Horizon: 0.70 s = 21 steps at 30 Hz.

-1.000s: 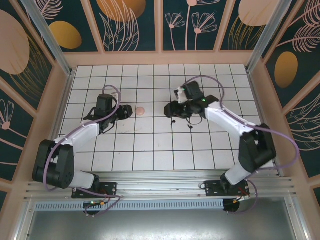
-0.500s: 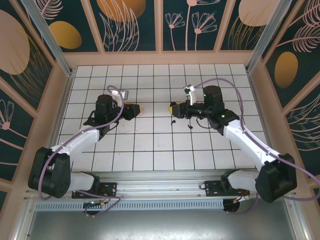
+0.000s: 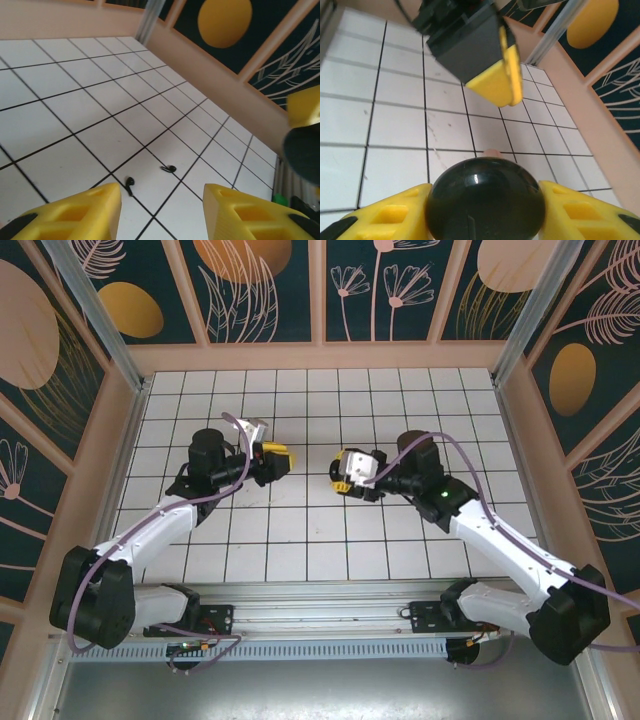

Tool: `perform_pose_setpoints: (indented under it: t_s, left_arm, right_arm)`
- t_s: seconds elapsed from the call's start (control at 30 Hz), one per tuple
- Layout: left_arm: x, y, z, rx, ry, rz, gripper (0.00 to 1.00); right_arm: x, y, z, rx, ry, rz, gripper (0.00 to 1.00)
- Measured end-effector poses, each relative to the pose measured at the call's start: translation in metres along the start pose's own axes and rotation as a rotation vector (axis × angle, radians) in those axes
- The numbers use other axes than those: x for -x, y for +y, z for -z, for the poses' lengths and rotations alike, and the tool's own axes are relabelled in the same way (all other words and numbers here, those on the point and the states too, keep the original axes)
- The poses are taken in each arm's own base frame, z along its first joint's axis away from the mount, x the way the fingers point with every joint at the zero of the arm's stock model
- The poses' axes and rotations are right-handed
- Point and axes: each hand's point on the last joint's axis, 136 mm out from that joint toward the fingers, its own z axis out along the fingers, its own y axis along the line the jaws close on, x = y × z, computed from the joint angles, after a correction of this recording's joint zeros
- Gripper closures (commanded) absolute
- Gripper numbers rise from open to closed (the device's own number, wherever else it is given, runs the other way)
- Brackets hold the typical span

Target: Insert wireless bluetooth earbuds into charging case

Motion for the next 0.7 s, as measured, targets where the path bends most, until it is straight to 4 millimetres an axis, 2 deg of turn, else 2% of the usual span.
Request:
perform_pose_setpoints:
  t_s: [0.13, 0.3, 0.5, 0.7]
  left_arm:
    - [-0.001, -0.012, -0.001, -0.053, 0.009, -0.010, 0.52]
    - [0.004, -0.026, 0.000, -0.104, 0.002, -0.019, 0.50]
    - [0.020, -0.046, -0.003, -0.165, -0.020, -0.010, 0.49]
    - [0.021, -0.056, -0.010, -0.209, 0.004, 0.047, 0.49]
  right_arm:
    - [-0.008, 0.004, -0.008, 0.008, 0.038, 0.089, 0.62]
    - [-0.019, 0.001, -0.013, -0.002, 0.081, 0.111, 0.62]
    - [-0.022, -0.015, -0.022, -0.036, 0.122, 0.077, 0.62]
    - [-0.027, -0.027, -0.034, -0.057, 0.163, 0.037, 0.62]
